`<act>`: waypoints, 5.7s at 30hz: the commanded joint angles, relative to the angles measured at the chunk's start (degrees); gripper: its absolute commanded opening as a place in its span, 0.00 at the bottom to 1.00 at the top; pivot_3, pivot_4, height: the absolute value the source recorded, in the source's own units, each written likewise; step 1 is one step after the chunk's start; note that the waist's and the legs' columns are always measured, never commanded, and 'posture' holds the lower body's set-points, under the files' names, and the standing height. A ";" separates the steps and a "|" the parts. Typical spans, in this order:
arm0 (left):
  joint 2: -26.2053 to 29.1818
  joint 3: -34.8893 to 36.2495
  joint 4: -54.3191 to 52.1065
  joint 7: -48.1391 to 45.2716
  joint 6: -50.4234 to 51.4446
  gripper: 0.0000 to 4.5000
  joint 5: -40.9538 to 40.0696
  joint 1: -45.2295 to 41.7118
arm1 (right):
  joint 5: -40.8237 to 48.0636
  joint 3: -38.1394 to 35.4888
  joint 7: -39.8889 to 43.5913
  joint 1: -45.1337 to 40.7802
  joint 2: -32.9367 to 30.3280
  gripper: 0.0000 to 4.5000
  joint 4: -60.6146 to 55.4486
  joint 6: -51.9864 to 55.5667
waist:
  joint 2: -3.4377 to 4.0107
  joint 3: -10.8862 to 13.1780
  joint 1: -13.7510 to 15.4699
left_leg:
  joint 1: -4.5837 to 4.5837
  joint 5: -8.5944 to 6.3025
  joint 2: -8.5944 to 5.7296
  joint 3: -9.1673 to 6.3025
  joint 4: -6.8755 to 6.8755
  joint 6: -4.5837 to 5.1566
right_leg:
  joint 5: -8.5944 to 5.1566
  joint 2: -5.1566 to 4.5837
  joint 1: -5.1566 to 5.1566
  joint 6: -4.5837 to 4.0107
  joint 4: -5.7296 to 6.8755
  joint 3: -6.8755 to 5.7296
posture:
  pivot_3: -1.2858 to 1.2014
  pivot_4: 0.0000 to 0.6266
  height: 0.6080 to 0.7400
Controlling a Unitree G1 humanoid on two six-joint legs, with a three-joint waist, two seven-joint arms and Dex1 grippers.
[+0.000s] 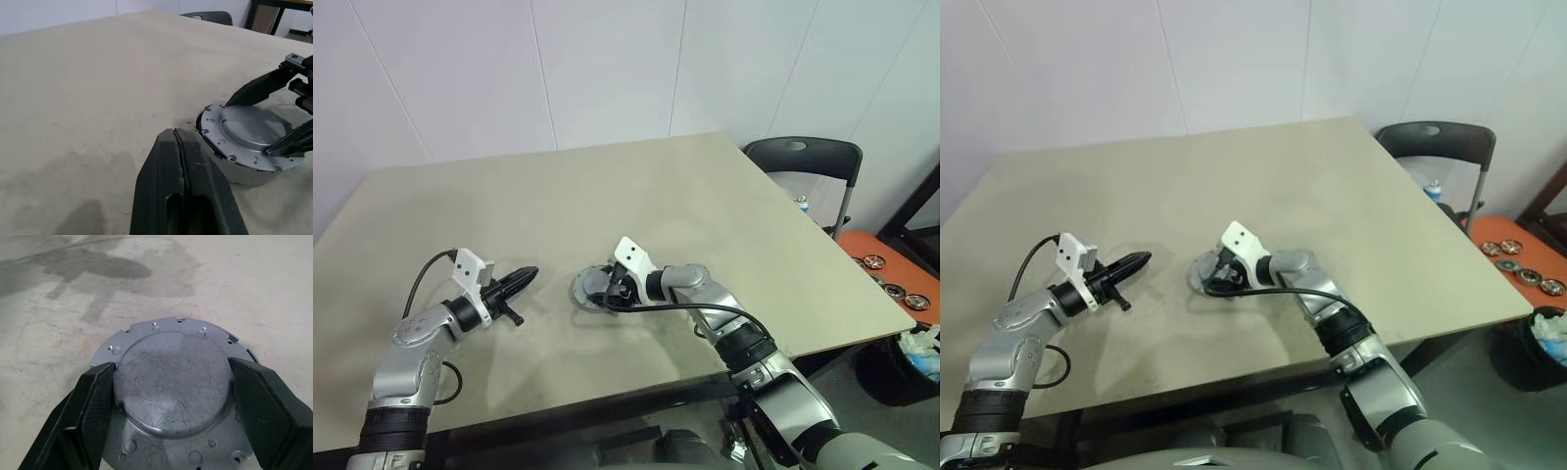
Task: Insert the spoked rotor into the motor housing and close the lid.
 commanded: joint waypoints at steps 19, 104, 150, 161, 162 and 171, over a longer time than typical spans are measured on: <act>-1.40 -2.09 -1.94 -0.06 0.76 0.00 0.21 -2.01 | -2.41 2.20 -0.52 0.26 -0.30 0.72 -0.15 4.37 | 0.00 -0.01 0.19 | 0.13 0.01 -0.02 0.00 0.00 -0.01 | 0.00 -0.01 0.13 0.00 0.01 0.00 | 0.52 0.00 1.00; -0.35 -16.13 26.16 -1.69 -9.87 0.00 20.29 -18.37 | 24.80 -27.07 -8.54 -4.66 10.43 0.46 8.52 32.77 | 0.34 -0.61 -1.58 | -0.08 -0.06 -0.05 -0.08 -0.16 0.09 | -0.04 -0.08 -0.09 0.07 -0.06 0.02 | 0.52 0.00 1.00; -30.38 13.45 23.31 17.33 27.79 0.78 -28.28 -22.62 | 36.89 -42.30 -15.12 -8.62 16.83 0.46 13.72 21.94 | 0.11 -0.51 -1.84 | -0.59 0.12 -0.12 -0.05 0.06 -0.20 | -0.01 -0.13 -0.55 0.05 0.07 0.04 | 0.52 0.00 1.00; -31.83 16.51 20.86 15.38 31.45 0.54 -35.40 -22.55 | 40.99 -43.25 -13.97 -9.07 16.85 0.46 14.10 25.11 | 0.11 -0.50 -1.77 | -0.61 0.05 -0.11 -0.04 0.07 -0.07 | -0.01 -0.13 -0.56 0.05 0.08 0.04 | 0.52 0.00 1.00; -32.09 16.83 20.29 15.07 32.73 0.54 -36.92 -22.48 | 41.84 -43.75 -14.04 -9.32 16.81 0.46 14.31 25.74 | 0.11 -0.51 -1.77 | -0.62 0.05 -0.11 -0.05 0.07 -0.08 | -0.01 -0.13 -0.57 0.05 0.08 0.04 | 0.52 0.00 1.00; -33.00 20.11 21.32 17.49 34.46 0.54 -40.90 -23.56 | 43.72 -44.09 -14.69 -10.15 16.63 0.99 14.41 26.06 | 0.10 -0.51 -1.89 | -0.60 0.04 -0.11 -0.05 0.09 -0.06 | -0.01 -0.13 -0.56 0.05 0.10 0.05 | 0.52 0.00 1.00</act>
